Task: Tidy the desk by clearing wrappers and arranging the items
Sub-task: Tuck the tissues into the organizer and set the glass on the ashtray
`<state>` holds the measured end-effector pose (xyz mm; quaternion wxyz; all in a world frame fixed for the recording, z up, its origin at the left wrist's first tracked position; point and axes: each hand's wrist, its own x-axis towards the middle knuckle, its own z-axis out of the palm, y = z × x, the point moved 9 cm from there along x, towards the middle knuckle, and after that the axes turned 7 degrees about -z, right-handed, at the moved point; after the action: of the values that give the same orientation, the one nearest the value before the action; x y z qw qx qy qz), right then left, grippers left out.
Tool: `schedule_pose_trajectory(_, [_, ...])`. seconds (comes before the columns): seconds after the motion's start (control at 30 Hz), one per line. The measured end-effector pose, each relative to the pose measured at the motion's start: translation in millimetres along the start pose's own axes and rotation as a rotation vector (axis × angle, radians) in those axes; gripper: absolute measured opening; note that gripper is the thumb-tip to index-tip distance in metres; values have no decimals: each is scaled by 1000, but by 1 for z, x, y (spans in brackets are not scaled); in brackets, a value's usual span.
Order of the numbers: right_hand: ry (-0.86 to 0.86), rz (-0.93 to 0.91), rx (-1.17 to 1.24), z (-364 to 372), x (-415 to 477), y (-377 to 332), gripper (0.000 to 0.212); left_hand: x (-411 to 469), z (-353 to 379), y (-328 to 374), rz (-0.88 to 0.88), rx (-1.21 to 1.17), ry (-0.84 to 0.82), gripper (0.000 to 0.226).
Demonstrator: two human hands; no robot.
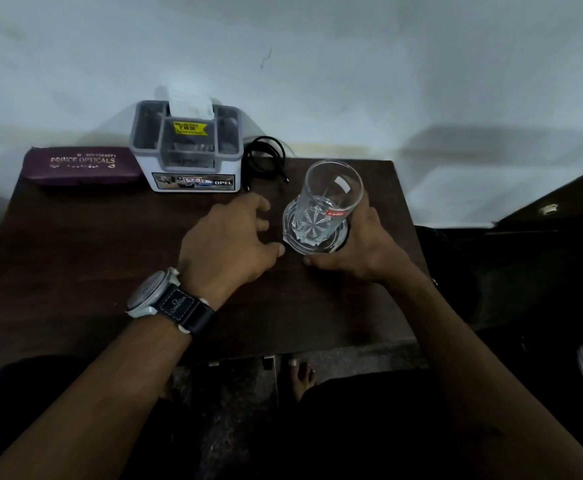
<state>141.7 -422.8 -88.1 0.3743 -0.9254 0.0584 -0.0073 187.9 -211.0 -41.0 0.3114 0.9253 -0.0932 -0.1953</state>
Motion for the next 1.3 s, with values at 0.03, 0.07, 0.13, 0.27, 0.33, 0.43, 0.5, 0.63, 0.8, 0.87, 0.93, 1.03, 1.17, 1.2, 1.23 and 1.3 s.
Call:
schedule_pose_trajectory(0.03, [-10,2,7,-1,1,2,139,0,1,0,-4,3,-5,64])
schedule_pose_trajectory(0.07, [-21,6,14,-2,3,4,139,0,1,-1,-6,4,-9,64])
schedule_pose_trajectory(0.13, [-27,26,16,-6,8,10,138,1,1,-2,-10,-5,-12,64])
schedule_pose_trajectory(0.27, [-6,76,16,-17,16,27,134,1,-2,-5,-20,2,7,64])
schedule_pose_trajectory(0.33, [15,93,20,-24,21,34,131,1,-3,-5,-19,5,12,64])
schedule_pose_trajectory(0.43, [70,92,50,-31,29,36,126,1,-2,-4,-12,12,6,64])
schedule_pose_trajectory(0.5, [136,78,71,-33,30,32,118,1,-1,-5,-11,21,1,64])
schedule_pose_trajectory(0.63, [227,63,126,-33,30,28,117,0,1,-5,-20,31,-10,67])
schedule_pose_trajectory(0.8, [360,134,73,-32,20,24,144,1,3,-3,-35,35,-22,71])
schedule_pose_trajectory(0.87, [410,127,52,-31,20,19,141,1,4,-4,-41,45,-24,71])
schedule_pose_trajectory(0.93, [421,127,56,-31,26,17,137,1,3,-5,-42,46,-18,71])
schedule_pose_trajectory(1.03, [447,149,46,-32,36,16,131,2,3,-7,-44,41,-19,72])
schedule_pose_trajectory(1.17, [490,180,72,-29,45,15,125,2,3,-8,-38,46,-14,74])
schedule_pose_trajectory(1.2, [493,182,77,-29,47,15,124,2,2,-8,-37,47,-13,74])
schedule_pose_trajectory(1.23, [495,179,79,-29,48,14,123,2,2,-8,-38,49,-10,73])
schedule_pose_trajectory(1.3, [497,172,86,-28,51,13,122,2,1,-7,-36,57,-3,73])
